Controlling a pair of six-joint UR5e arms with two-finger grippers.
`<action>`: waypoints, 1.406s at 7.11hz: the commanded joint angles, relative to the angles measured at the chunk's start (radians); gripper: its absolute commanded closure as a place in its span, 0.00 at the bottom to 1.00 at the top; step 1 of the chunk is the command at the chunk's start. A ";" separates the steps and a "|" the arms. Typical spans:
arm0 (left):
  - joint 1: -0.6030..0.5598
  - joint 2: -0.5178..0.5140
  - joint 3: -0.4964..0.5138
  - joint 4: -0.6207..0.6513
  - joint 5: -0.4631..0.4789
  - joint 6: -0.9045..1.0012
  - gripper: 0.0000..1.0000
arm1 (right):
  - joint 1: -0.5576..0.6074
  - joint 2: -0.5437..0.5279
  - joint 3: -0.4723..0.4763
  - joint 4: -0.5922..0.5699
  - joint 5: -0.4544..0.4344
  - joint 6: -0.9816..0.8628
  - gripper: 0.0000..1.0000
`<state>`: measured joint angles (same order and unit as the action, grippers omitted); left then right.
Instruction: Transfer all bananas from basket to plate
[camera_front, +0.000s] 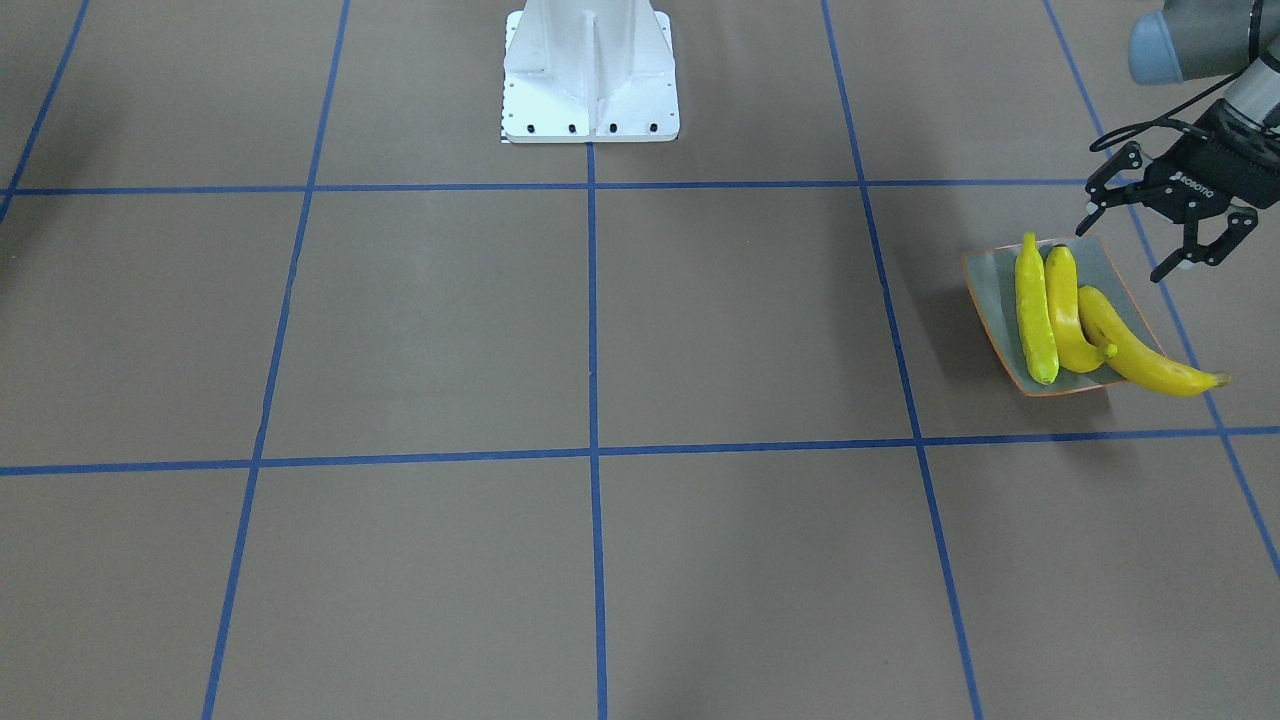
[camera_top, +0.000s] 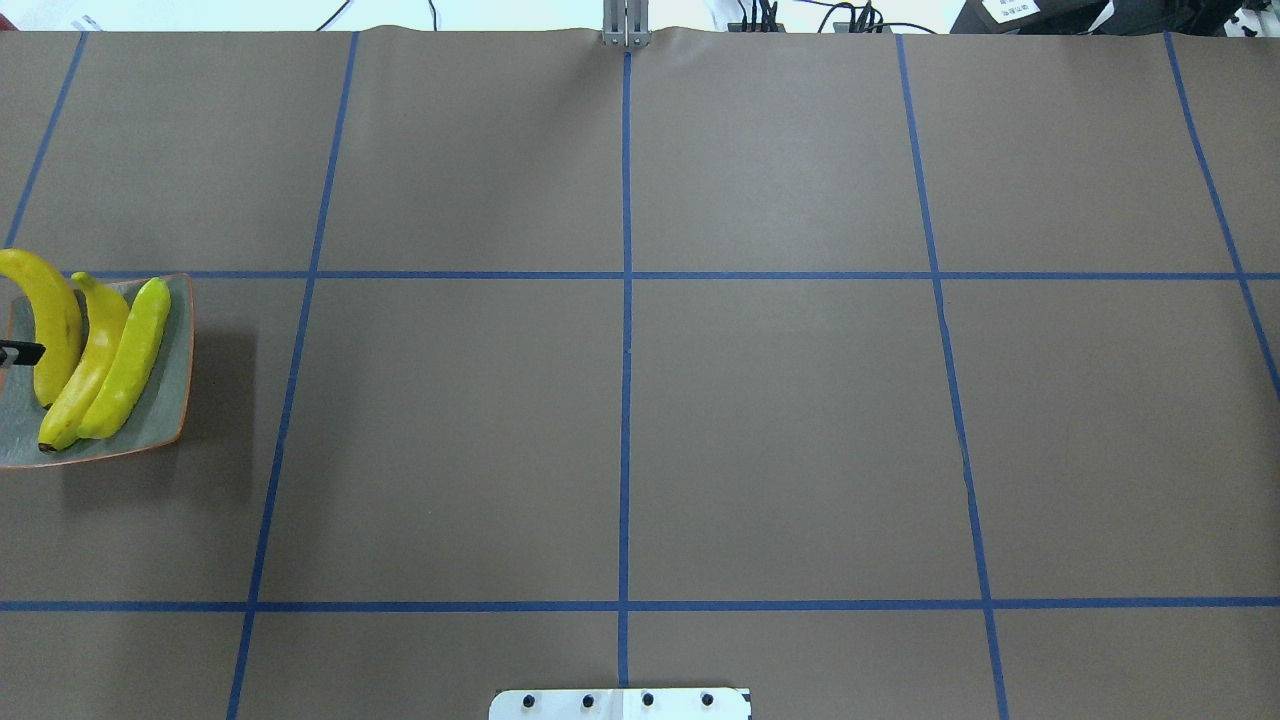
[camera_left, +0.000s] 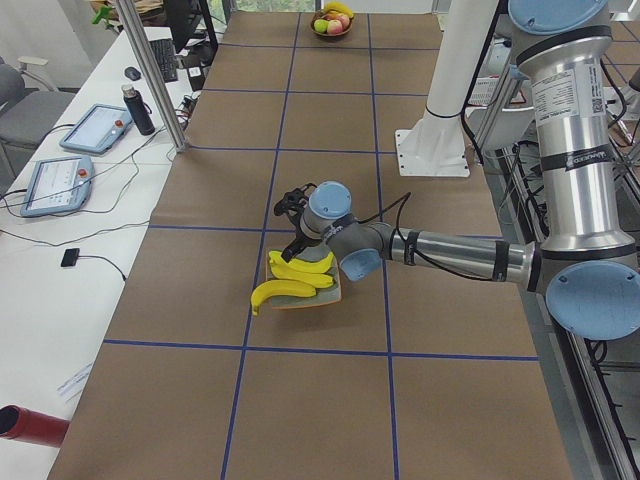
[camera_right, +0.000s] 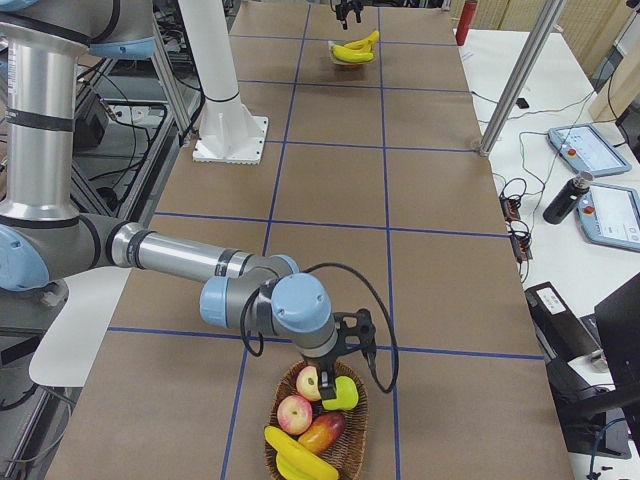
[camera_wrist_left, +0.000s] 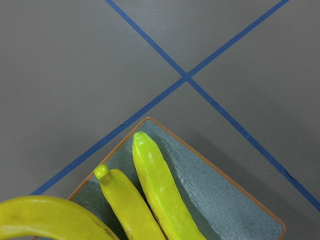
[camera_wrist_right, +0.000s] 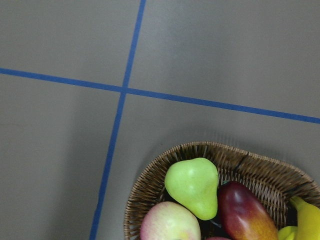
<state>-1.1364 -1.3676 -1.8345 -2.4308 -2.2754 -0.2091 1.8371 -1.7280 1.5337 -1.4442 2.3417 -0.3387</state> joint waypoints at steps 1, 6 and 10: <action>0.001 -0.002 0.000 -0.004 0.000 0.000 0.00 | 0.060 0.068 -0.242 0.037 -0.011 -0.013 0.03; 0.000 -0.014 -0.006 -0.010 0.001 -0.001 0.00 | 0.062 0.058 -0.429 0.409 -0.073 0.398 0.04; -0.002 -0.016 -0.008 -0.010 -0.001 0.000 0.00 | 0.060 0.019 -0.441 0.504 -0.067 0.533 0.05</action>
<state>-1.1372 -1.3833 -1.8420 -2.4406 -2.2762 -0.2094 1.8981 -1.7015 1.0931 -0.9584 2.2727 0.1570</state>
